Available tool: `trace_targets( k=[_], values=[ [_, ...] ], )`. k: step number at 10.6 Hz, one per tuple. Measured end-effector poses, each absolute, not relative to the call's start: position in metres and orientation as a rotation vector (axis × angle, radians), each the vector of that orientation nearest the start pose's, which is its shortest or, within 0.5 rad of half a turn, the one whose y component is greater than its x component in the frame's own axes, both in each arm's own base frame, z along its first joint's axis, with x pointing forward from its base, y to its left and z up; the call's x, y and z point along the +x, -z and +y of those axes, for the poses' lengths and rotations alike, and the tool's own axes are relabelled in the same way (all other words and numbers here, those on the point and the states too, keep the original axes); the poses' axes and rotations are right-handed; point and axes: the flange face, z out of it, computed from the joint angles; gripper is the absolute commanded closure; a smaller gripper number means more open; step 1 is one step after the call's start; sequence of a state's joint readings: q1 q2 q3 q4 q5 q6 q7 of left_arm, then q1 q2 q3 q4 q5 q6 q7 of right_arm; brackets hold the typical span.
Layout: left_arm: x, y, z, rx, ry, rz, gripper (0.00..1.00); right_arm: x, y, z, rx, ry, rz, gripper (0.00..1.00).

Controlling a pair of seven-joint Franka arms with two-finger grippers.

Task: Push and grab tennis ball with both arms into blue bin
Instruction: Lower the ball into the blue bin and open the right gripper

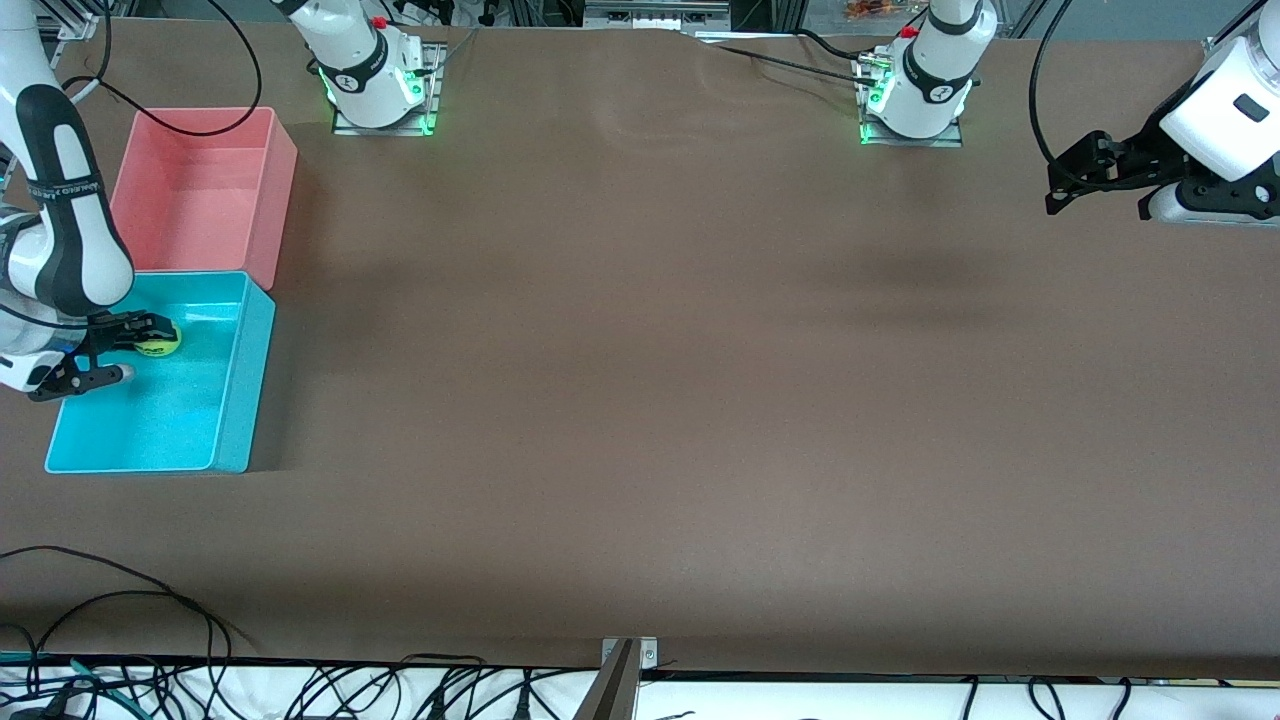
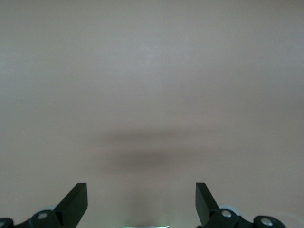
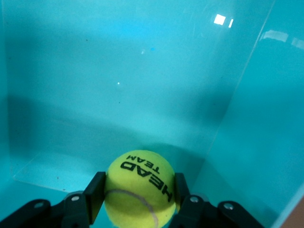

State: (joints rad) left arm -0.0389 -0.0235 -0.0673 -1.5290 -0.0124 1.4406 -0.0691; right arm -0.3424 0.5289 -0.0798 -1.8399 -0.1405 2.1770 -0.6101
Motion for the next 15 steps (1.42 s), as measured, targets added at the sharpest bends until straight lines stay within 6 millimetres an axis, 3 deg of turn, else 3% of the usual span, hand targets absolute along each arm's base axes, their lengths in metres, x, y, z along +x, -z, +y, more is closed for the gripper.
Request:
trace_targets(
  k=[4,10,11,12,13,14,15],
  values=[
    [0.53,-0.646,-0.059,-3.144,-0.101,0.061,0.0,0.553,-0.211,-0.263,-3.12,-0.372,-0.432,0.65],
    [0.53,-0.647,-0.059,-3.145,-0.1,0.061,0.0,0.549,-0.208,-0.265,-3.115,-0.38,-0.42,0.64],
    [0.53,-0.647,-0.059,-3.145,-0.1,0.061,0.0,0.548,-0.208,-0.265,-3.115,-0.38,-0.42,0.58],
    [0.53,-0.647,-0.059,-3.145,-0.099,0.061,0.0,0.548,-0.208,-0.265,-3.114,-0.381,-0.42,0.41],
    [0.53,-0.647,-0.059,-3.145,-0.099,0.061,0.0,0.548,-0.208,-0.265,-3.114,-0.381,-0.42,0.14],
    [0.53,-0.647,-0.059,-3.145,-0.099,0.061,0.0,0.548,-0.208,-0.265,-3.114,-0.381,-0.42,0.0],
    [0.53,-0.647,-0.059,-3.145,-0.099,0.062,0.0,0.548,-0.207,-0.264,-3.113,-0.381,-0.421,0.0]
  ],
)
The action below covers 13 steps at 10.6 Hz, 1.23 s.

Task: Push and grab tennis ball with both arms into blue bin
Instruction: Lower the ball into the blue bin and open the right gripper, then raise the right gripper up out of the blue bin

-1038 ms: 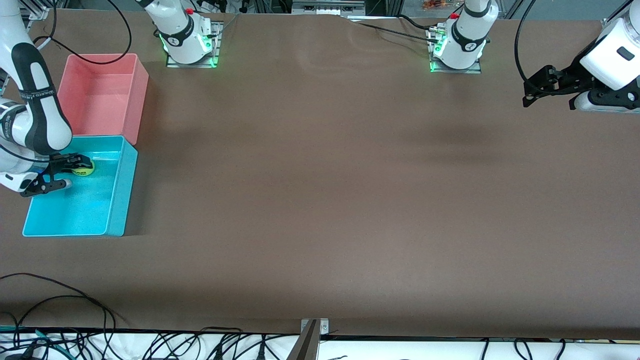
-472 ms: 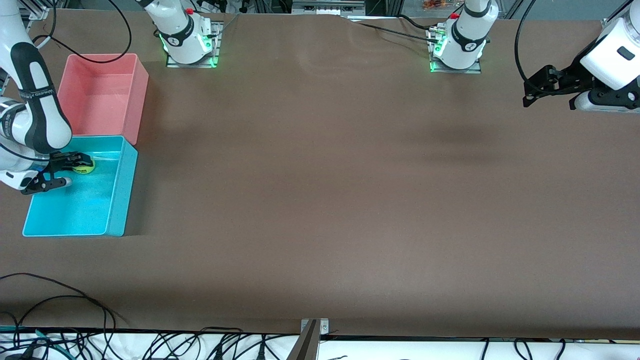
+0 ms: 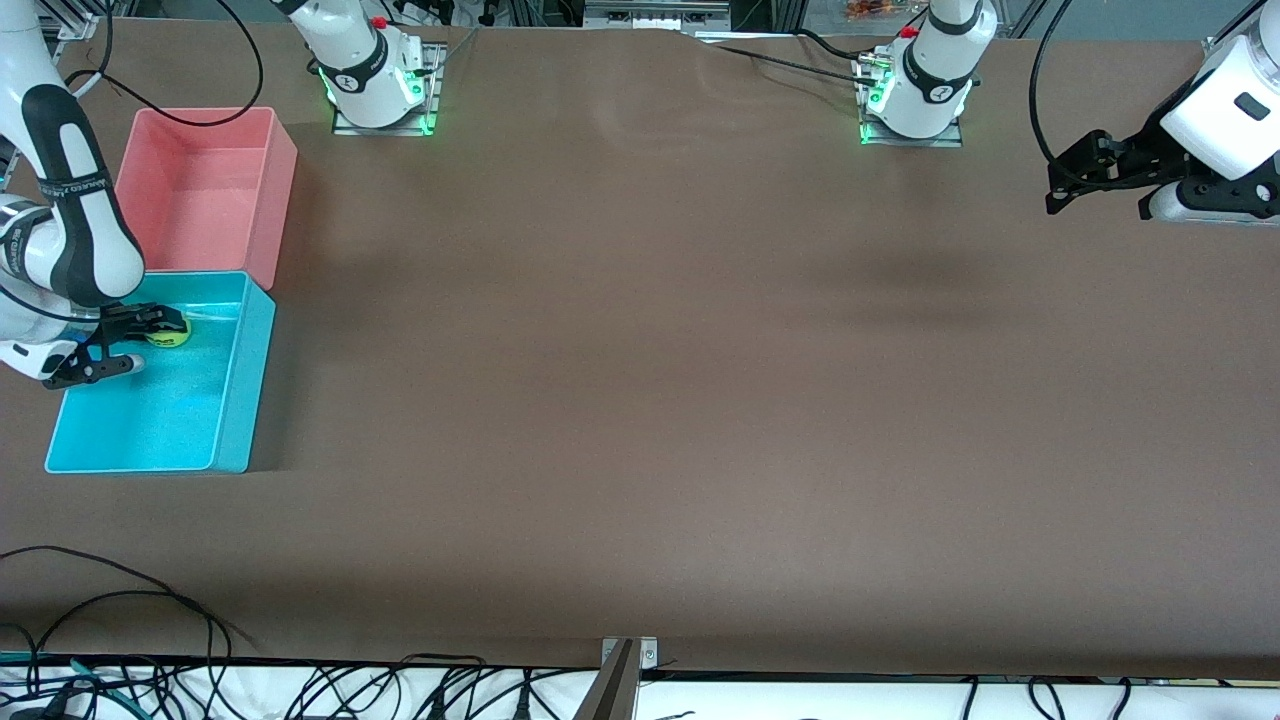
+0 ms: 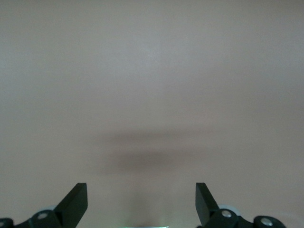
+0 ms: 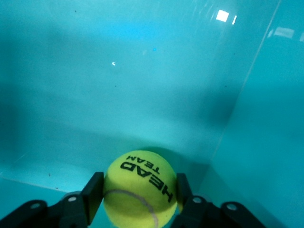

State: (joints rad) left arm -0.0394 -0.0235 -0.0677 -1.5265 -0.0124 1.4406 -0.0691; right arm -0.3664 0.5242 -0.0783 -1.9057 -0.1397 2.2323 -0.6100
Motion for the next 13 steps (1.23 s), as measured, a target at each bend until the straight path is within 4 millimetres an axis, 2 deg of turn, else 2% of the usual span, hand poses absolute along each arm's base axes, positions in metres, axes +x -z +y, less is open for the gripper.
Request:
trace_targets(
  k=[3,6,9,13],
  values=[
    [0.53,-0.647,-0.059,-3.145,-0.099,0.062,0.0,0.548,-0.206,-0.26,-3.103,-0.384,-0.42,0.0],
    [0.53,-0.647,-0.059,-3.145,-0.099,0.062,0.0,0.551,-0.225,-0.259,-3.109,-0.348,-0.408,0.0],
    [0.53,-0.647,-0.059,-3.145,-0.099,0.062,0.0,0.565,-0.259,-0.247,-3.08,-0.325,-0.388,0.0],
    [0.53,-0.647,-0.059,-3.145,-0.099,0.062,0.0,0.601,-0.31,-0.221,-3.067,-0.252,-0.41,0.0]
  ],
)
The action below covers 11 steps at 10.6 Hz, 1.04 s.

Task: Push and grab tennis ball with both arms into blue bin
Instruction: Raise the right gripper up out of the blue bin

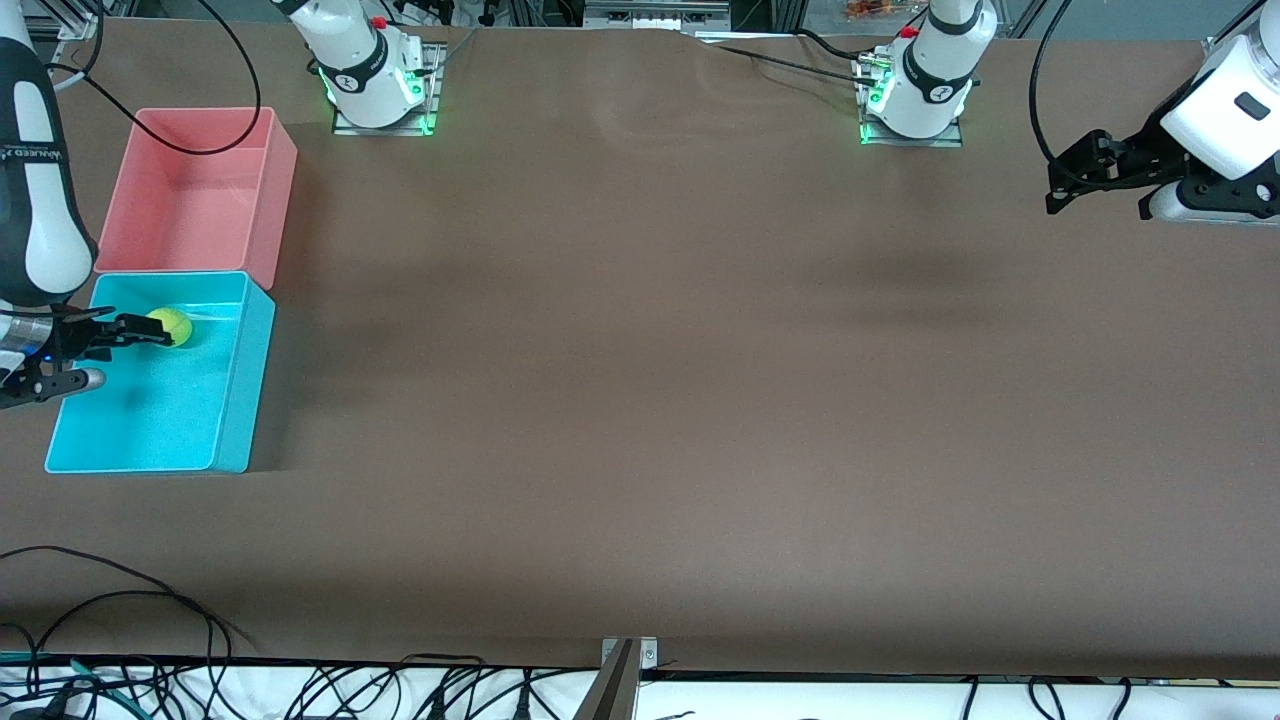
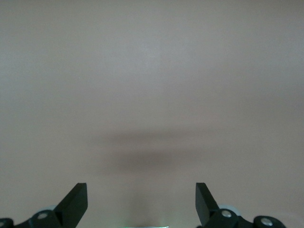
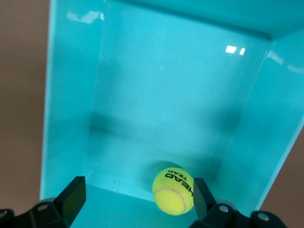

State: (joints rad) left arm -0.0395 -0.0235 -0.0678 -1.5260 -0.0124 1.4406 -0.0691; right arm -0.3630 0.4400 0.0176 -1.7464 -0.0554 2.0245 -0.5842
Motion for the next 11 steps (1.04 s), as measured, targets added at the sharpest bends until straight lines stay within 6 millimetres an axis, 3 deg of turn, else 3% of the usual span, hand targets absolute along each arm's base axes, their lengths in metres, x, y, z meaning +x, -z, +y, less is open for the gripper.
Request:
trace_targets(
  k=[5,9,11],
  values=[
    [0.53,-0.647,-0.059,-3.145,-0.098,0.062,0.0,0.618,-0.376,-0.187,-3.097,-0.105,-0.466,0.0],
    [0.531,-0.647,-0.059,-3.145,-0.098,0.061,0.0,0.632,-0.429,-0.132,-3.067,-0.058,-0.584,0.0],
    [0.531,-0.647,-0.059,-3.145,-0.098,0.06,0.0,0.633,-0.462,-0.116,-3.051,-0.075,-0.623,0.0]
  ],
)
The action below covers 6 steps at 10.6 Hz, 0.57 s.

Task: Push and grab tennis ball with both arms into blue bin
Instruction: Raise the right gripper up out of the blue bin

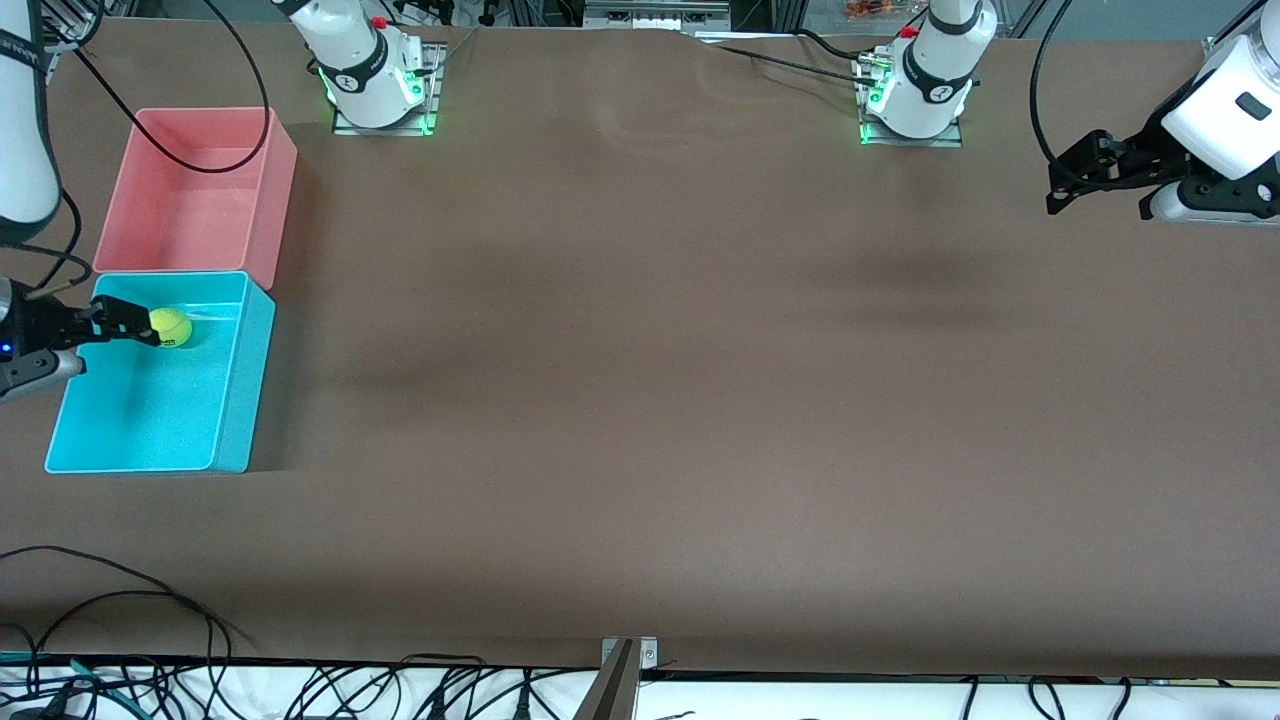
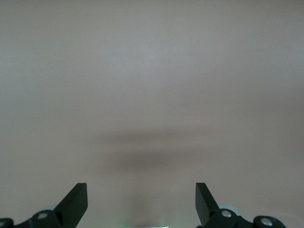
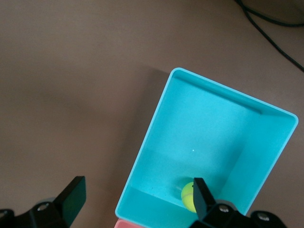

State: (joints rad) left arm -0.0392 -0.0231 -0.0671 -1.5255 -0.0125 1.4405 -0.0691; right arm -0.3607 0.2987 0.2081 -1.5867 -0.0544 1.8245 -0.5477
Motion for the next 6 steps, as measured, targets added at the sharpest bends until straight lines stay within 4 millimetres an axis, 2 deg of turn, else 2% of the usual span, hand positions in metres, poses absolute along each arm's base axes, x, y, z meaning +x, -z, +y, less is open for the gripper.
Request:
trace_targets(
  k=[1,3,4,6],
  values=[
    [0.531,-0.647,-0.059,-3.145,-0.099,0.06,0.0,0.632,-0.476,-0.109,-3.041,-0.091,-0.641,0.0],
    [0.531,-0.647,-0.058,-3.145,-0.099,0.06,0.0,0.633,-0.487,-0.095,-3.028,-0.092,-0.679,0.0],
    [0.531,-0.647,-0.059,-3.145,-0.099,0.06,0.0,0.635,-0.492,-0.083,-3.055,-0.105,-0.78,0.0],
    [0.531,-0.647,-0.059,-3.145,-0.099,0.061,0.0,0.623,-0.515,-0.035,-3.092,-0.228,-0.997,0.0]
  ],
)
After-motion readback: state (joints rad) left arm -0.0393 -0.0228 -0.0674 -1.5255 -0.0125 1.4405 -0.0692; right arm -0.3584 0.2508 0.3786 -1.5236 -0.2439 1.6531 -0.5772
